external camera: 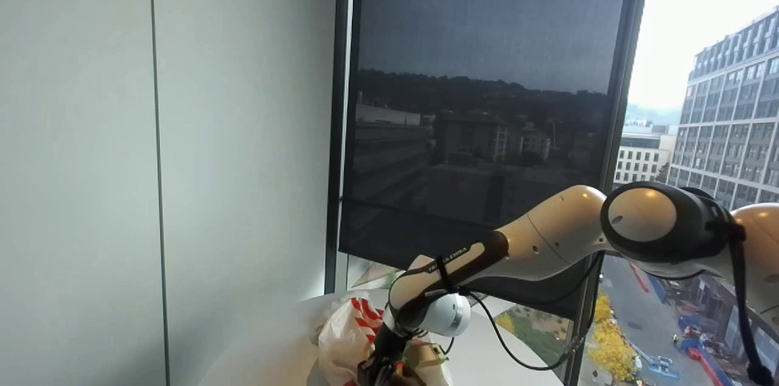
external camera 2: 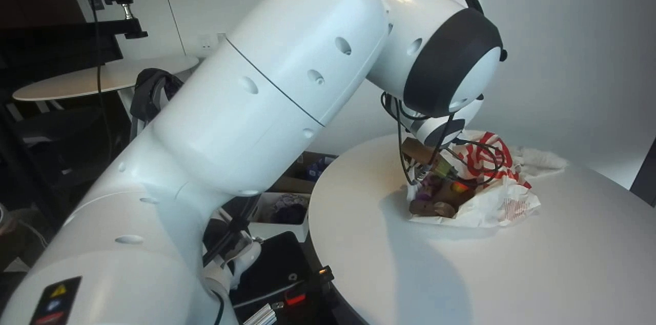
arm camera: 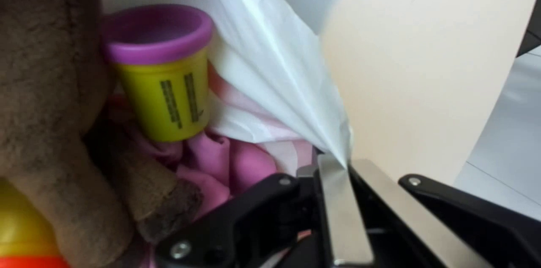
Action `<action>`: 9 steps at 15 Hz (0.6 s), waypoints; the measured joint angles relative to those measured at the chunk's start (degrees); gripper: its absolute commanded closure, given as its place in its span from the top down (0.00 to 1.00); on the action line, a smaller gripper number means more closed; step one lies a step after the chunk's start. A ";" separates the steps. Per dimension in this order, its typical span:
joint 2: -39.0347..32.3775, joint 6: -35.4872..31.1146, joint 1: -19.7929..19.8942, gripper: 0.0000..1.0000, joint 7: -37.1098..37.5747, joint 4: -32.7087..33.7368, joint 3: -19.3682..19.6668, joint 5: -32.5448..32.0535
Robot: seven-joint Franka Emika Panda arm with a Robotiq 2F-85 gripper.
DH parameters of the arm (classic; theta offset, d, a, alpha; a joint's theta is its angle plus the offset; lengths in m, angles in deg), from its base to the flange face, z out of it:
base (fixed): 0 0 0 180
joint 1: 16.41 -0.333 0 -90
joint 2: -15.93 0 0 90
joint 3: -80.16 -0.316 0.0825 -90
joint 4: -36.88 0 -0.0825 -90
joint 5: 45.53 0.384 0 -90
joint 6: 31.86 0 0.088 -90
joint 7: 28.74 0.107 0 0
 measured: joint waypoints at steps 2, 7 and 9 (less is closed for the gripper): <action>0.20 3.63 3.62 0.00 -2.47 0.66 -3.32 5.82; 4.65 4.51 7.77 0.00 -6.14 -0.66 -9.37 14.94; 8.28 1.97 8.05 0.00 -7.27 -2.53 -10.79 16.77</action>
